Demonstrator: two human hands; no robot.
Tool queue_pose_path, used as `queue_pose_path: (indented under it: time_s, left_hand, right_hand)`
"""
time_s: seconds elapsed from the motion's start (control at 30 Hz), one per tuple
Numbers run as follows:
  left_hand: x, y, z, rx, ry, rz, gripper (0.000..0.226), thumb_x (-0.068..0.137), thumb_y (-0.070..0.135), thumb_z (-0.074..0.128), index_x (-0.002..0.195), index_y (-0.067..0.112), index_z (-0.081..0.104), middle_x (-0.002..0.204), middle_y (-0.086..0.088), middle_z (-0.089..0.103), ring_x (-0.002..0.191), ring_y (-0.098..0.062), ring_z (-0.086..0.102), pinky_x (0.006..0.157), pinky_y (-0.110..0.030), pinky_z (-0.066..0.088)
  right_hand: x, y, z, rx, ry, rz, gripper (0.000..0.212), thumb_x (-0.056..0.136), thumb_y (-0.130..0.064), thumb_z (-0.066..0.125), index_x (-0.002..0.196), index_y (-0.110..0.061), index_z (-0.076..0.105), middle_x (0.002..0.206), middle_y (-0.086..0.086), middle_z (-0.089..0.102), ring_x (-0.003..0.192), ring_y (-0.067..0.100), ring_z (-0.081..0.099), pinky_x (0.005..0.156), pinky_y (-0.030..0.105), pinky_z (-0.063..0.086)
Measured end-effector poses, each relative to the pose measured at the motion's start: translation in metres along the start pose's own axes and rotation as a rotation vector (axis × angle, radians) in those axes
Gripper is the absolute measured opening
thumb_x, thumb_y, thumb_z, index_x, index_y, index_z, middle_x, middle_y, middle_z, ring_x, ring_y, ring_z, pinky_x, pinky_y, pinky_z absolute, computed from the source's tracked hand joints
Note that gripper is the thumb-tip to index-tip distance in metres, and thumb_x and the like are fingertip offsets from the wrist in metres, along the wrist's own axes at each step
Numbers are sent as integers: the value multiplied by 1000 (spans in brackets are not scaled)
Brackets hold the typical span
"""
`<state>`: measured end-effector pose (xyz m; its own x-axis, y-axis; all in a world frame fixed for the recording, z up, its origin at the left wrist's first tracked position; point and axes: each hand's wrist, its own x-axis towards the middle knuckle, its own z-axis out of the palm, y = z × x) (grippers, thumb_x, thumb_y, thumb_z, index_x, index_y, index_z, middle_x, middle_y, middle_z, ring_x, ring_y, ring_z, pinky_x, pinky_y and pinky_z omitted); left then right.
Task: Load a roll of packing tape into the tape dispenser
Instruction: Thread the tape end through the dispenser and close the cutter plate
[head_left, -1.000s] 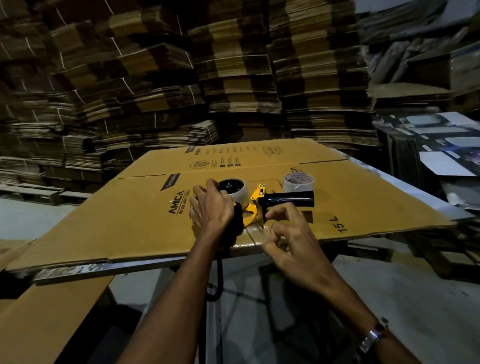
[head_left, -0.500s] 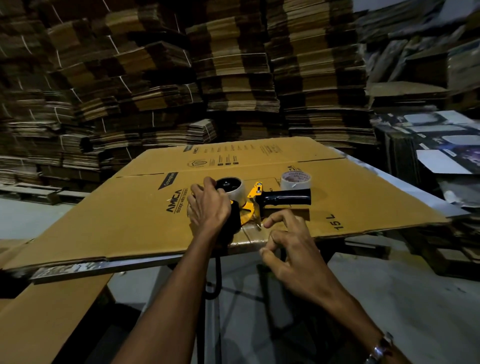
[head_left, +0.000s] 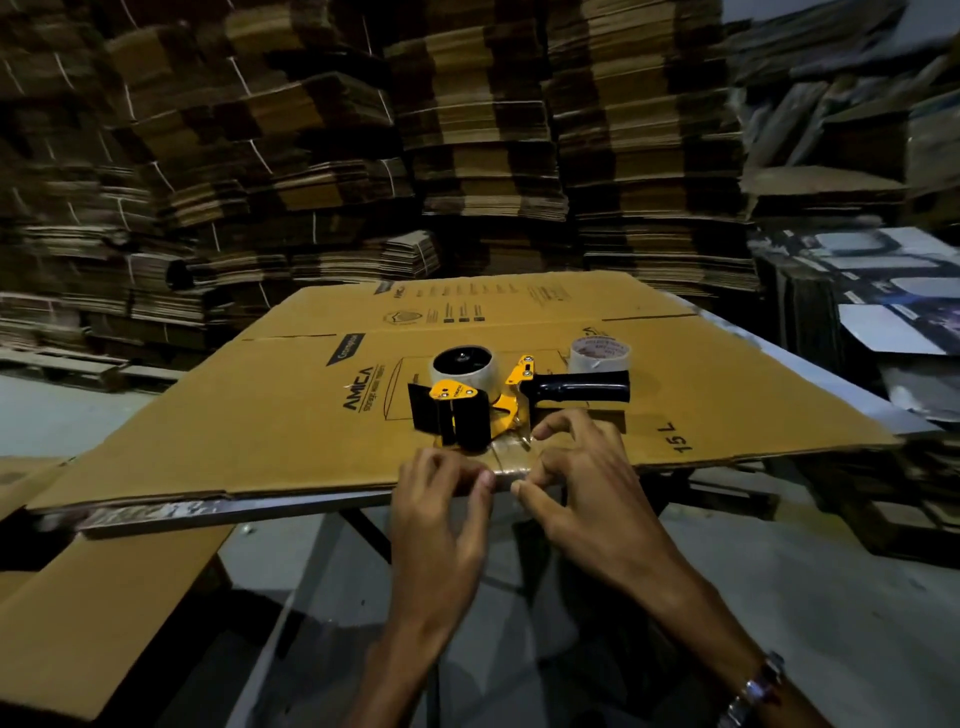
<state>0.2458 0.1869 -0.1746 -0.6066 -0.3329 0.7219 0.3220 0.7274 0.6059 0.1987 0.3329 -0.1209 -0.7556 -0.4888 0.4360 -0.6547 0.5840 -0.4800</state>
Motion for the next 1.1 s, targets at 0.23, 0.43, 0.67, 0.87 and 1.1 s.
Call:
queue_pose_path:
  time_s: [0.23, 0.43, 0.67, 0.87, 1.1]
  left_hand:
    - [-29, 3, 10, -60, -30, -55, 14, 85, 39, 61, 96, 30, 59, 99, 11, 57, 96, -8, 56, 77, -27, 49]
    - [-24, 9, 10, -10, 64, -78, 19, 88, 38, 55, 91, 21, 64, 91, 10, 59, 85, -4, 54, 72, -15, 44]
    - [-23, 4, 0, 35, 40, -53, 7, 88, 21, 59, 87, 17, 65, 87, 9, 59, 82, -5, 52, 72, -14, 43]
    - [-22, 2, -8, -30, 37, -104, 18, 88, 5, 69, 82, 21, 63, 84, 14, 58, 82, -10, 58, 68, -20, 45]
    - [-18, -12, -21, -134, 103, -272, 15, 89, 10, 71, 79, 20, 66, 81, 11, 64, 79, -7, 62, 64, -23, 54]
  right_hand:
    - [-1, -18, 2, -75, -30, 38, 20, 92, -32, 65, 76, -21, 68, 129, -12, 43, 121, 7, 33, 87, 21, 33]
    - [-1, -25, 5, -129, -35, 14, 21, 94, -35, 62, 87, -19, 74, 128, -10, 44, 122, 9, 33, 92, 20, 34]
    - [0, -30, 9, -183, -40, 12, 30, 99, -38, 52, 91, -20, 74, 126, -9, 44, 116, 11, 36, 92, 28, 44]
    - [0, -33, 13, -316, -28, 4, 41, 102, -50, 39, 106, -25, 73, 126, -8, 46, 115, 14, 42, 95, 37, 46]
    - [27, -2, 2, -485, 31, -6, 39, 98, -33, 53, 136, -26, 52, 143, 0, 40, 132, 24, 38, 109, 44, 37]
